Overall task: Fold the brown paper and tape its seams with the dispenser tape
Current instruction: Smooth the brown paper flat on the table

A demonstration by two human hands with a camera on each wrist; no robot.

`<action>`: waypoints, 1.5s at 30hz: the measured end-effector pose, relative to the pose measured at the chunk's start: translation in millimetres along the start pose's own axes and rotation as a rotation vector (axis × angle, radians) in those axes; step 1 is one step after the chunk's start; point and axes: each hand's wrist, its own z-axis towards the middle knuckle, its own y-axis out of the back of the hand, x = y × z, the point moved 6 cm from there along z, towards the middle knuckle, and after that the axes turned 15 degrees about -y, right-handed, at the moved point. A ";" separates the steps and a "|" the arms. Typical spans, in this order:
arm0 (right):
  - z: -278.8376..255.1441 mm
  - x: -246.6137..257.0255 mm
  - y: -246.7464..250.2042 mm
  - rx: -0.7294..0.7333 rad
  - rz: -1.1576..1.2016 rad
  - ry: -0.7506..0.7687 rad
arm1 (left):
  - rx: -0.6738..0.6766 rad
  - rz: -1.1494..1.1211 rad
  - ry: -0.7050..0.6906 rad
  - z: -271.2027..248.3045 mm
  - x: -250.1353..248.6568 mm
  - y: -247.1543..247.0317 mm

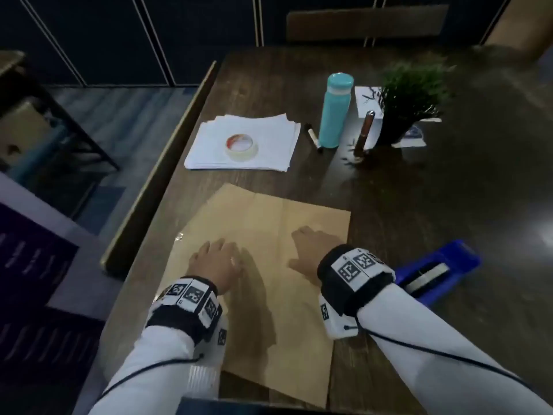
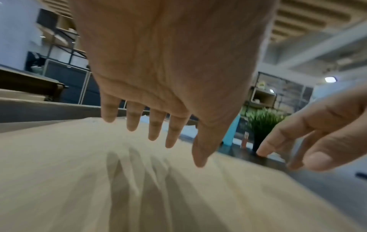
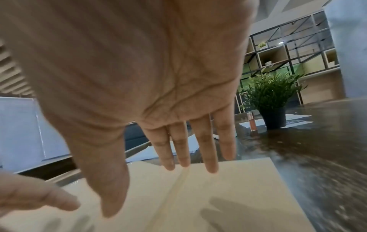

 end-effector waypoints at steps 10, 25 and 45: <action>18.6 3.1 -30.1 0.057 -0.139 0.041 | 0.136 0.138 -0.057 16.9 43.2 -23.8; 27.1 16.4 -57.6 -0.208 -0.331 0.100 | 0.144 0.387 -0.157 29.0 46.1 -19.1; -2.4 7.2 -70.7 -0.099 -0.293 -0.009 | -0.103 -0.008 0.133 -36.2 116.7 -6.2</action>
